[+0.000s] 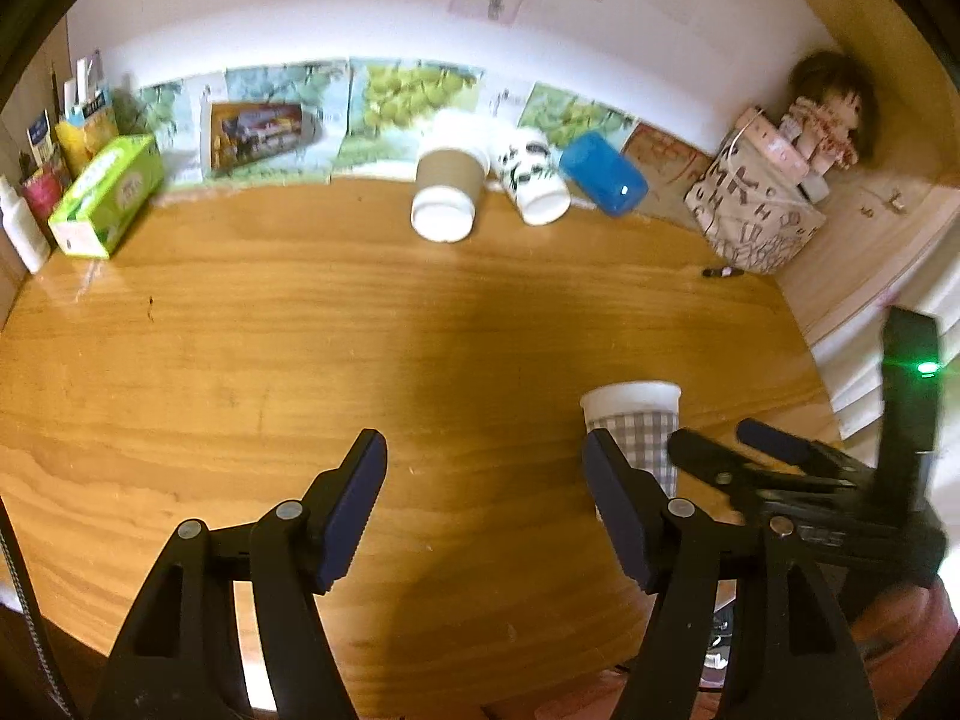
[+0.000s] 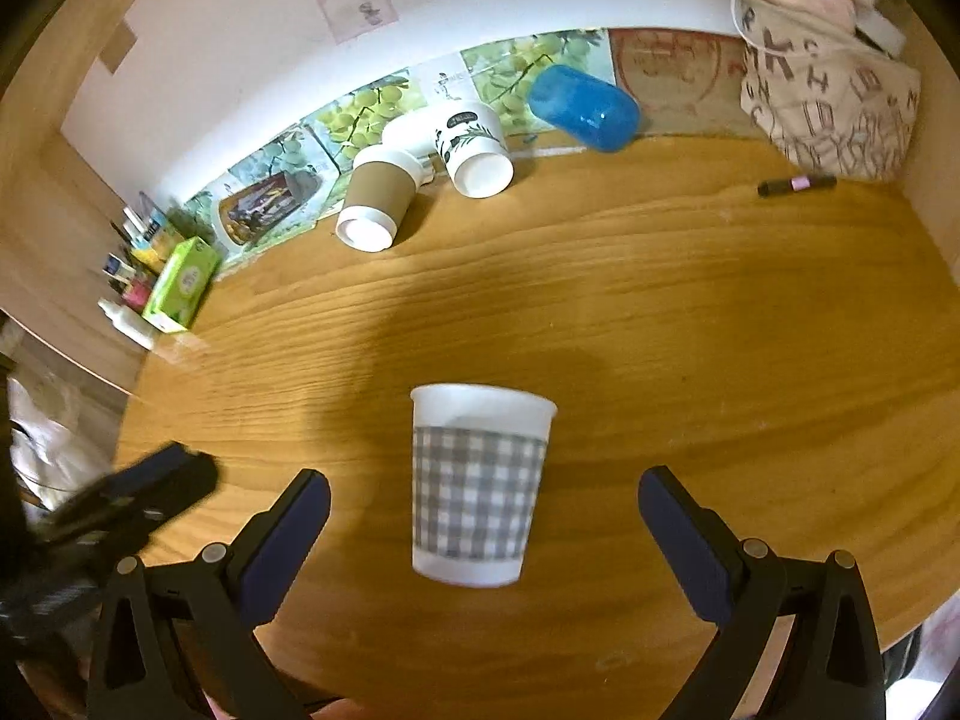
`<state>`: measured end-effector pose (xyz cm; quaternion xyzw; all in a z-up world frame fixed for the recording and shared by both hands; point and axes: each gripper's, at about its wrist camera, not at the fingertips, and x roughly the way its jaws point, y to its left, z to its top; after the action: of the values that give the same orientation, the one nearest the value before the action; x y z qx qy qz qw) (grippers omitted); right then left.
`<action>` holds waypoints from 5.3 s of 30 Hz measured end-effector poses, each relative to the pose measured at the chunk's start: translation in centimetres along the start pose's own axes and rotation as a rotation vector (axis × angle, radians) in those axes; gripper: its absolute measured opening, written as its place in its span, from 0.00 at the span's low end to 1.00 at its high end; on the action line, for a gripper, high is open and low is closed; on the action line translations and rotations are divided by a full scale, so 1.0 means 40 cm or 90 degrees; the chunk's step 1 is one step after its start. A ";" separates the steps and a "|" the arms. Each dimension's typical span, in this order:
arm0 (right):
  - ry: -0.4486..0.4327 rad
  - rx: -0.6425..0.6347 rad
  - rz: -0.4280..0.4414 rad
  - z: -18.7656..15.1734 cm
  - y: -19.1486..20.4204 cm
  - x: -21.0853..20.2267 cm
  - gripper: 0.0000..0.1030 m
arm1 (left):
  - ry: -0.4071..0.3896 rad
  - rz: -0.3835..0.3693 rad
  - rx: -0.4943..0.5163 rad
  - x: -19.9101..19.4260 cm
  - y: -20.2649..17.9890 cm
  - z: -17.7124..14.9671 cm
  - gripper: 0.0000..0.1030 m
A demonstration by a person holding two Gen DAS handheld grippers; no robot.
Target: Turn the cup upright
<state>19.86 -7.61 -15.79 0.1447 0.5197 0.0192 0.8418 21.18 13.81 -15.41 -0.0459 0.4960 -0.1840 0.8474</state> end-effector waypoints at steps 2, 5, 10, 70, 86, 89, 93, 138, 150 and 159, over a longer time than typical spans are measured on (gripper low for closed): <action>0.000 0.002 -0.007 0.004 0.001 0.017 1.00 | -0.010 -0.008 0.007 -0.010 0.007 0.007 0.70; 0.003 0.011 -0.019 0.011 -0.004 0.044 0.98 | -0.029 -0.017 0.019 -0.025 0.018 0.018 0.70; 0.014 0.020 -0.042 0.020 -0.008 0.086 0.91 | -0.059 -0.039 0.043 -0.049 0.031 0.032 0.70; -0.302 -0.161 -0.055 -0.092 0.195 0.049 0.74 | -0.042 -0.057 0.137 -0.059 0.091 0.072 0.70; -0.272 -0.176 -0.059 -0.108 0.209 0.026 0.80 | -0.028 -0.067 0.155 -0.058 0.088 0.061 0.77; -0.259 -0.163 -0.057 -0.111 0.213 0.015 0.80 | -0.012 -0.082 0.140 -0.052 0.105 0.058 0.77; -0.227 -0.128 -0.058 -0.118 0.216 -0.003 0.80 | 0.011 -0.089 0.110 -0.039 0.135 0.050 0.77; -0.291 -0.067 -0.007 -0.285 0.080 -0.529 1.00 | -0.299 0.172 -0.004 -0.445 -0.187 -0.183 0.98; -0.291 -0.058 -0.006 -0.287 0.075 -0.516 1.00 | -0.329 0.201 0.024 -0.453 -0.223 -0.194 0.98; -0.304 -0.093 -0.012 -0.277 0.097 -0.516 1.00 | -0.343 0.217 0.026 -0.450 -0.230 -0.184 0.98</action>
<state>1.08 -5.19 -1.47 0.0789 0.3048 0.0146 0.9490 4.48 12.49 -1.90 0.0080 0.2505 -0.0307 0.9676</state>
